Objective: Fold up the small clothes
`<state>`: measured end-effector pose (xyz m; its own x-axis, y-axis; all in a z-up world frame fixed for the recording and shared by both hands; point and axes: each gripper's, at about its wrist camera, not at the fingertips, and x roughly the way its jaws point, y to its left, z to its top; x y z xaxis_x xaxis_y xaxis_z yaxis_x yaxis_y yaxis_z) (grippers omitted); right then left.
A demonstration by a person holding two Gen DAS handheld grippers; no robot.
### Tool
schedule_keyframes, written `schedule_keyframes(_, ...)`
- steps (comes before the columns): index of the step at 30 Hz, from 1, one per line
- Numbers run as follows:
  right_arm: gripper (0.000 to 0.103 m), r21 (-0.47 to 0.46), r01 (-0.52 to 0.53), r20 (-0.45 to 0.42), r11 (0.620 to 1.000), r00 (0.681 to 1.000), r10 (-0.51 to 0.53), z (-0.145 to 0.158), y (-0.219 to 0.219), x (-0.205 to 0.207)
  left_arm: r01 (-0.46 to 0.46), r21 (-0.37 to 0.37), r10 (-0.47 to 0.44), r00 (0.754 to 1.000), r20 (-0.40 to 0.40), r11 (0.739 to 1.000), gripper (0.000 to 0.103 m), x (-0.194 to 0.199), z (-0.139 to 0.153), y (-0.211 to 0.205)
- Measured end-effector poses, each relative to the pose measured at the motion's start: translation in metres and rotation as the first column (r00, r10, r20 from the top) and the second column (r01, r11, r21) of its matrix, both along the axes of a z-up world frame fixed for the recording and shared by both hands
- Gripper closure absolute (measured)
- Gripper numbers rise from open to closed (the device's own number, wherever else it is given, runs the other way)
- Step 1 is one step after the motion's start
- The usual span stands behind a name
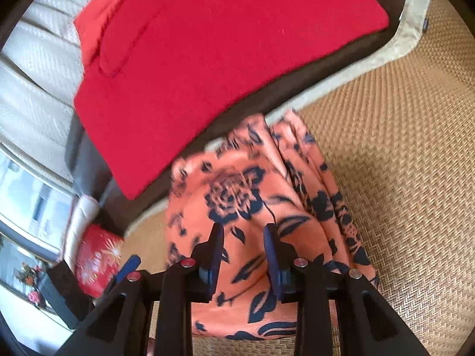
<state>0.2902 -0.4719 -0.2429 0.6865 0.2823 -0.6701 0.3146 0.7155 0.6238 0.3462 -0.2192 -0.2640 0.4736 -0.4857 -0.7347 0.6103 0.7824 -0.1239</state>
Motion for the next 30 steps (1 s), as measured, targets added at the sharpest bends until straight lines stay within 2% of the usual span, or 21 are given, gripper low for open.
schedule_keyframes(2, 0.073, -0.002, -0.032, -0.1, 0.999, 0.994, 0.031, -0.019, 0.006, 0.011, -0.005, 0.014, 0.005, 1.0, 0.0, 1.0, 0.002, -0.004, -0.006, -0.004)
schedule_keyframes(3, 0.073, -0.004, -0.034, -0.105, 0.999, 0.994, 0.033, -0.022, 0.007, 0.013, -0.006, -0.004, 0.006, 1.0, -0.005, 1.0, 0.002, -0.004, -0.003, -0.002)
schedule_keyframes(7, 0.071, -0.005, -0.032, -0.045, 0.999, 0.998, 0.032, -0.007, 0.007, 0.01, -0.016, -0.04, 0.018, 0.999, 0.035, 0.999, 0.002, -0.006, 0.012, 0.007)
schedule_keyframes(10, 0.071, -0.035, -0.017, -0.02, 0.999, 1.0, 0.016, 0.0, 0.005, 0.008, -0.028, -0.085, 0.03, 0.999, 0.023, 0.996, 0.002, -0.003, 0.019, 0.015)
schedule_keyframes(14, 0.07, -0.025, 0.016, 0.023, 1.0, 1.0, -0.016, 0.01, -0.011, 0.003, -0.049, -0.081, 0.051, 0.999, 0.015, 0.995, 0.002, 0.005, 0.021, 0.018)
schedule_keyframes(16, 0.046, -0.016, 0.03, 0.045, 0.999, 0.999, -0.029, 0.01, -0.025, 0.0, -0.057, -0.065, 0.057, 0.998, 0.0, 0.996, 0.002, 0.008, 0.02, 0.019)
schedule_keyframes(17, 0.023, -0.015, 0.041, 0.051, 0.999, 0.998, -0.04, 0.01, -0.029, -0.002, -0.063, -0.053, 0.063, 0.998, -0.007, 0.997, 0.002, 0.01, 0.02, 0.02)
schedule_keyframes(21, 0.021, 0.023, 0.057, 0.081, 0.998, 0.995, -0.058, 0.007, -0.05, -0.008, -0.073, -0.045, 0.07, 0.996, -0.055, 0.996, 0.002, 0.018, 0.009, 0.029)
schedule_keyframes(24, 0.021, 0.091, 0.026, 0.063, 0.996, 0.997, -0.032, -0.006, -0.06, -0.005, -0.049, -0.056, 0.043, 0.993, -0.113, 0.997, 0.002, 0.025, 0.005, 0.033)
schedule_keyframes(30, 0.021, 0.127, -0.028, 0.035, 0.992, 0.999, 0.024, -0.026, -0.067, 0.003, -0.021, -0.092, -0.001, 0.972, -0.235, 0.996, 0.002, 0.041, -0.007, 0.039)
